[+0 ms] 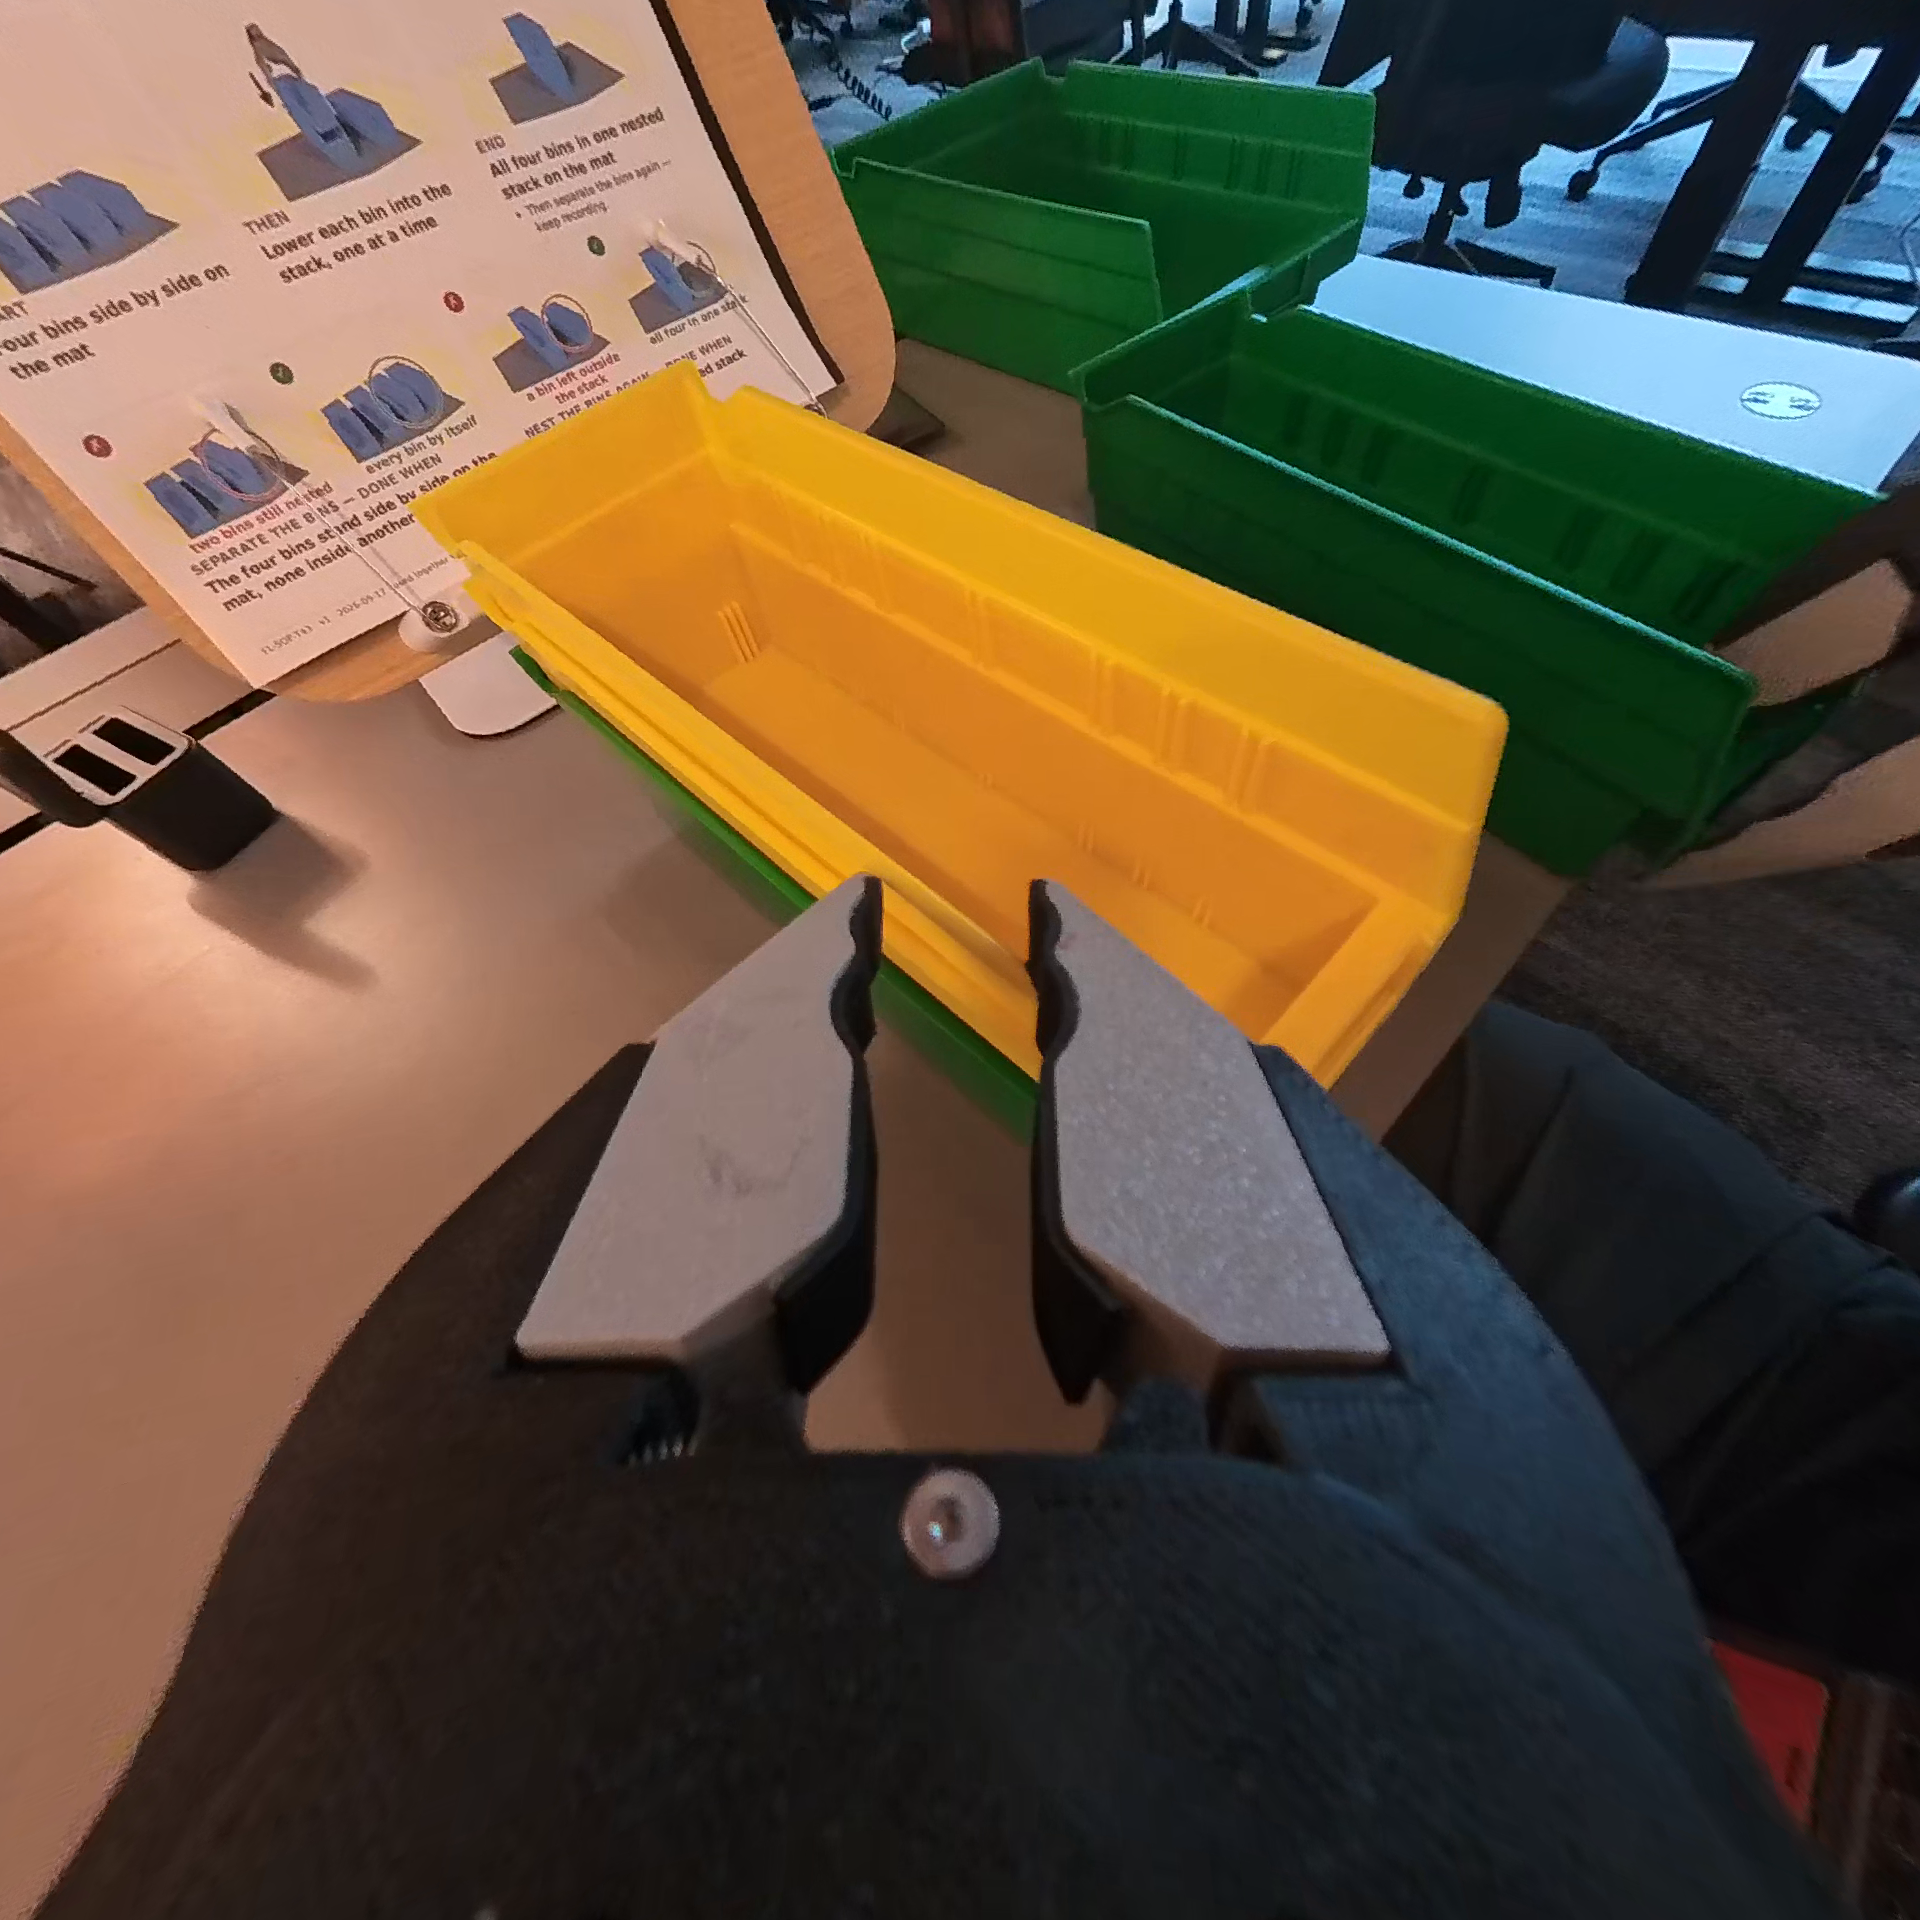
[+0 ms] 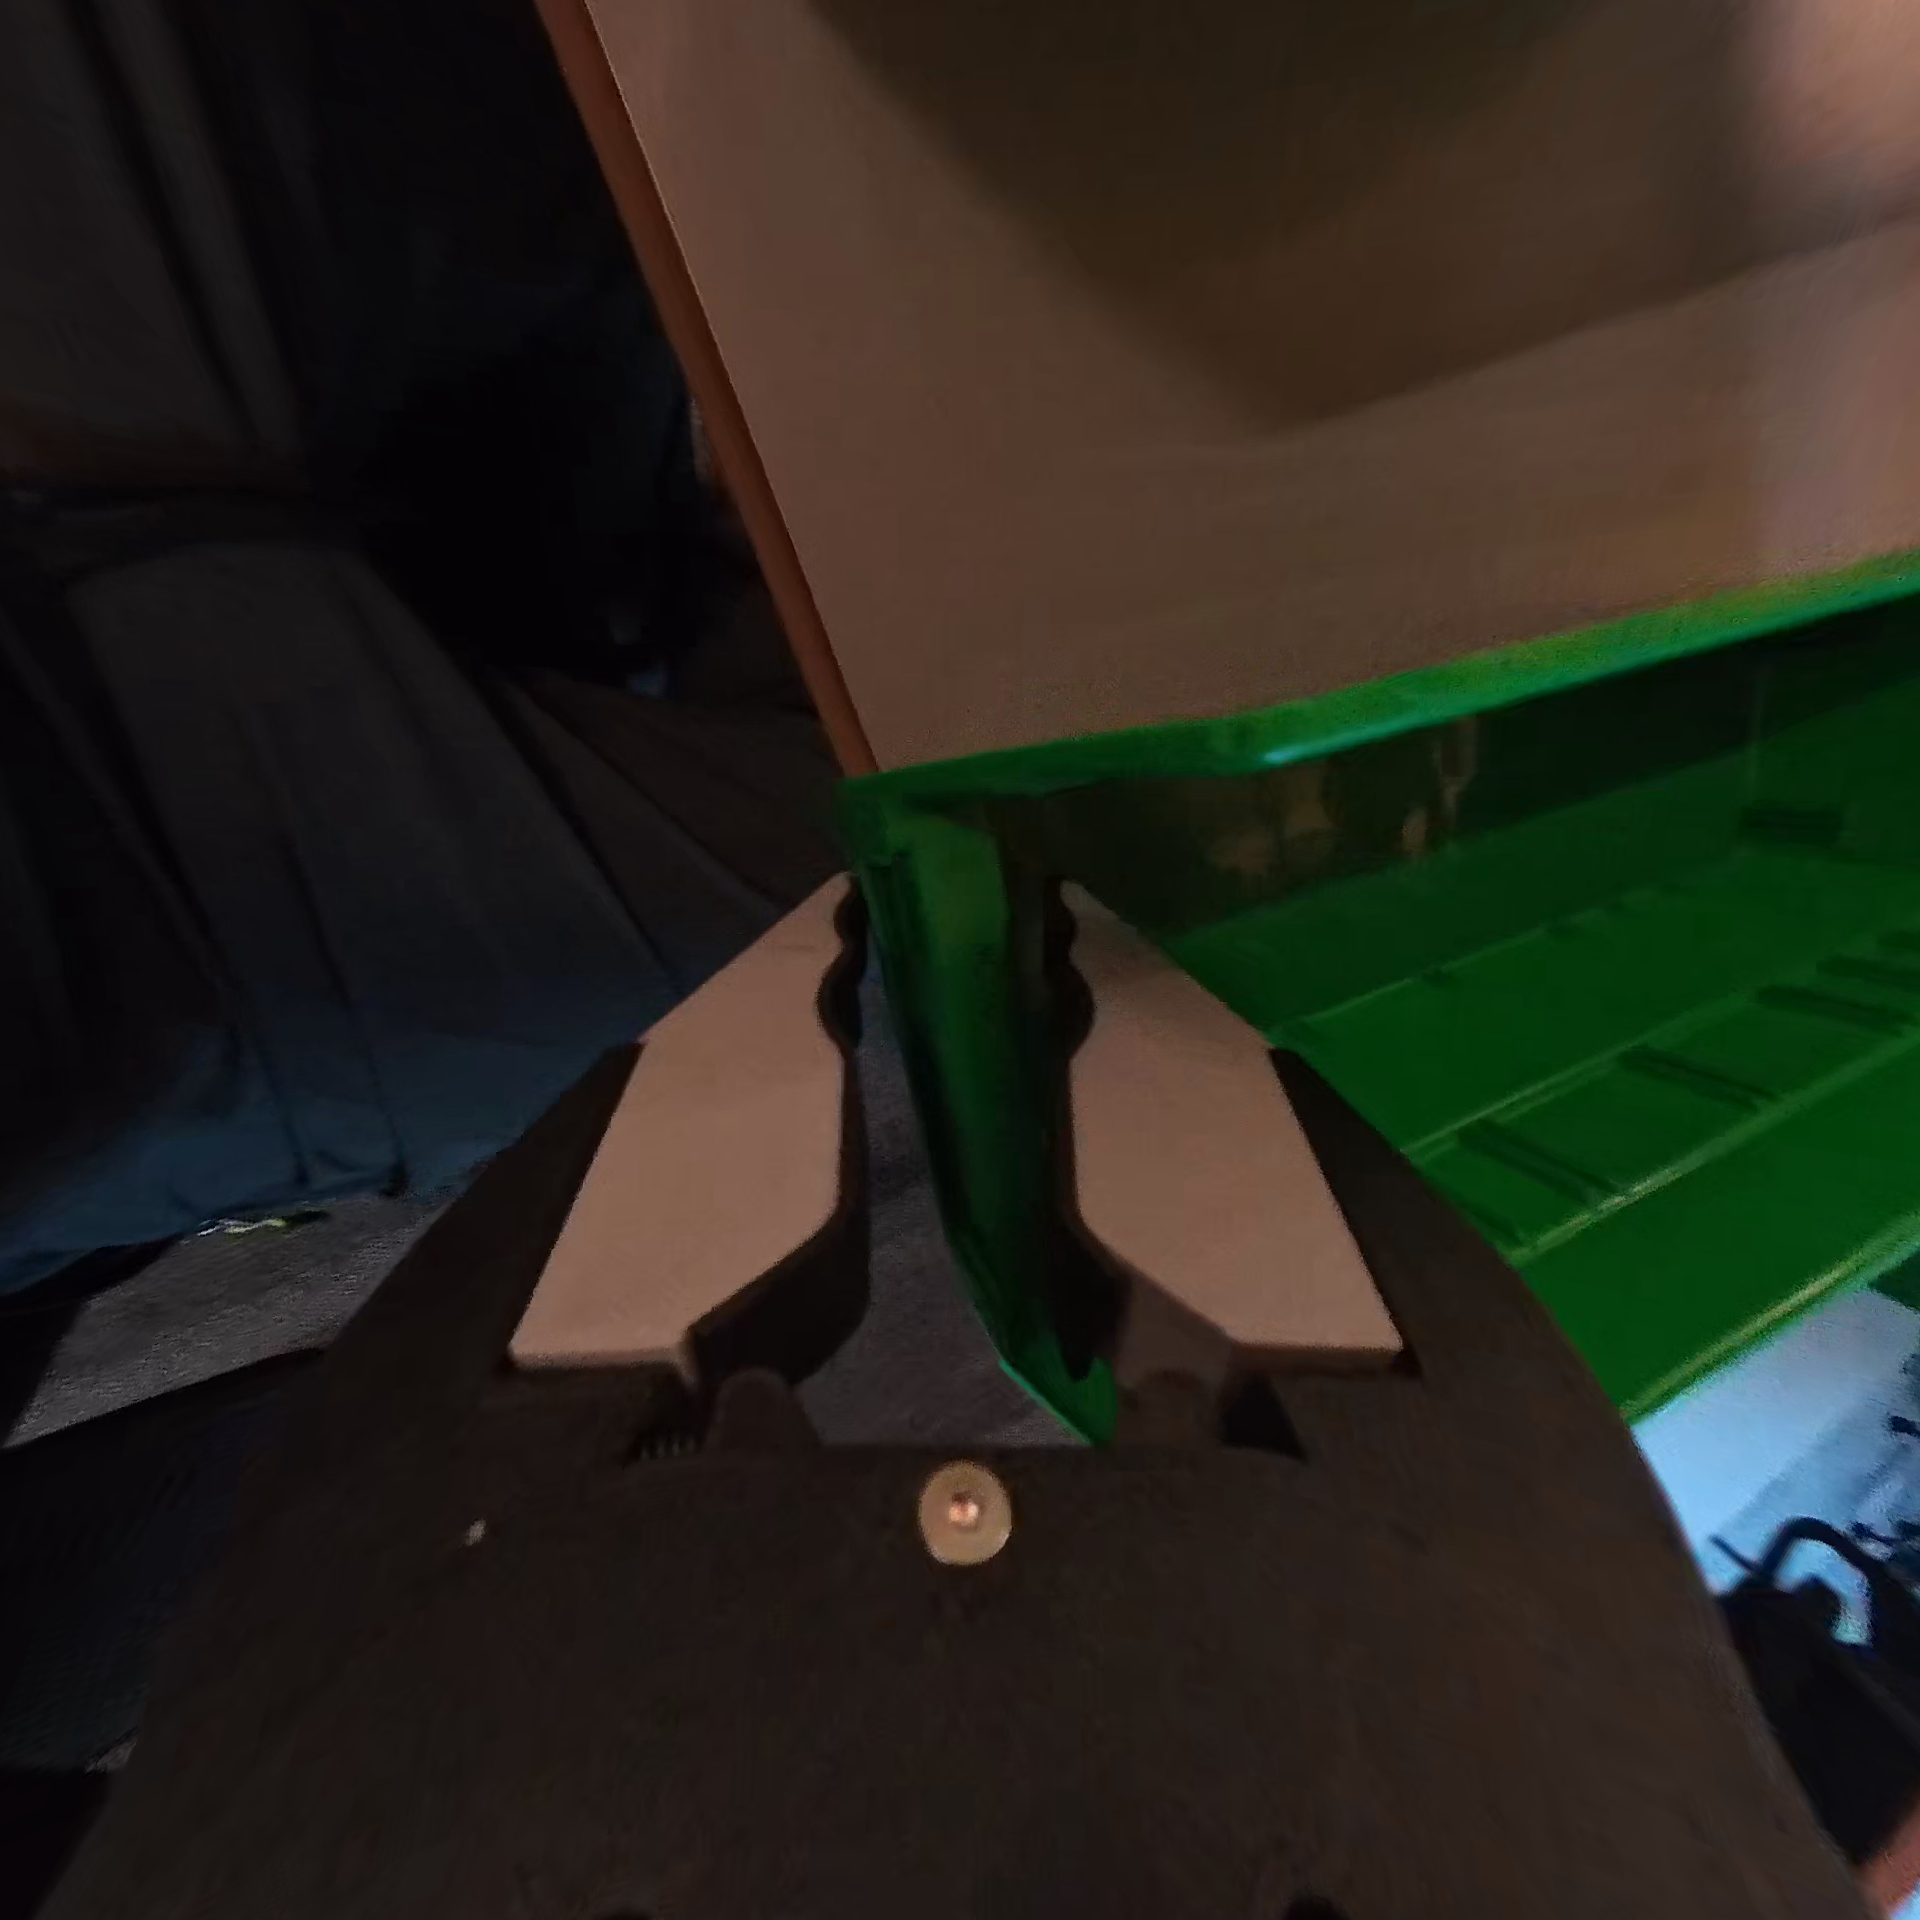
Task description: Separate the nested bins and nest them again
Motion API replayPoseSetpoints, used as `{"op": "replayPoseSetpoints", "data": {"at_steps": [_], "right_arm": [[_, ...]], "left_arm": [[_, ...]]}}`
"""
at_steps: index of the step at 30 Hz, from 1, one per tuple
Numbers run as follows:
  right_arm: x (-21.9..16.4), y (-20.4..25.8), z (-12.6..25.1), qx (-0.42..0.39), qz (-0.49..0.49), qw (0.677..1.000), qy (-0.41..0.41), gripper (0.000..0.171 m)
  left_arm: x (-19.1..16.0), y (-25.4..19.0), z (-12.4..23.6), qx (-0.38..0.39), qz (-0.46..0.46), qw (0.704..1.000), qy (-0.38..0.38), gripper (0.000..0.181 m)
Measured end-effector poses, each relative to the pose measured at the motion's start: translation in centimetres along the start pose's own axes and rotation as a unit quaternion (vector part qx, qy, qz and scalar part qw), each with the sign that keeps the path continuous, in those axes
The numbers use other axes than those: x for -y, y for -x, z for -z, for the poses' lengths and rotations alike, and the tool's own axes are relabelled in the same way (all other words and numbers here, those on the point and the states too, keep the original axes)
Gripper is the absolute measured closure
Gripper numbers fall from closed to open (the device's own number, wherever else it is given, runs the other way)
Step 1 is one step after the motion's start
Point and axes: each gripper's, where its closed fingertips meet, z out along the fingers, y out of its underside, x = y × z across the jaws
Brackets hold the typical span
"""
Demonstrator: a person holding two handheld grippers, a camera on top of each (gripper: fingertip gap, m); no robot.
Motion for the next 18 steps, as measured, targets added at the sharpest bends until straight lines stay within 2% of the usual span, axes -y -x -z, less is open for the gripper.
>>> {"op": "replayPoseSetpoints", "data": {"at_steps": [2,6,9,12,18], "right_arm": [[0.9,-0.3,0.4,-0.030,0.019,0.999,-0.008,0.145],[2.8,-1.0,2.3,-0.057,0.017,0.997,-0.051,0.146],[4.3,-2.5,4.8,-0.100,-0.001,0.991,-0.089,0.146],[5.4,-3.5,6.8,-0.111,-0.023,0.987,-0.112,0.146],[8.9,-6.2,11.6,-0.194,-0.033,0.968,-0.154,0.145]], "left_arm": [[0.0,0.2,0.1,-0.004,0.001,1.000,-0.003,0.152],[-0.4,2.1,0.8,0.009,0.020,1.000,0.003,0.131],[0.5,4.4,2.8,0.044,0.035,0.998,-0.031,0.138],[1.5,5.2,4.9,0.033,0.059,0.995,-0.067,0.139],[1.3,6.1,6.9,0.053,0.049,0.995,-0.068,0.135]]}}
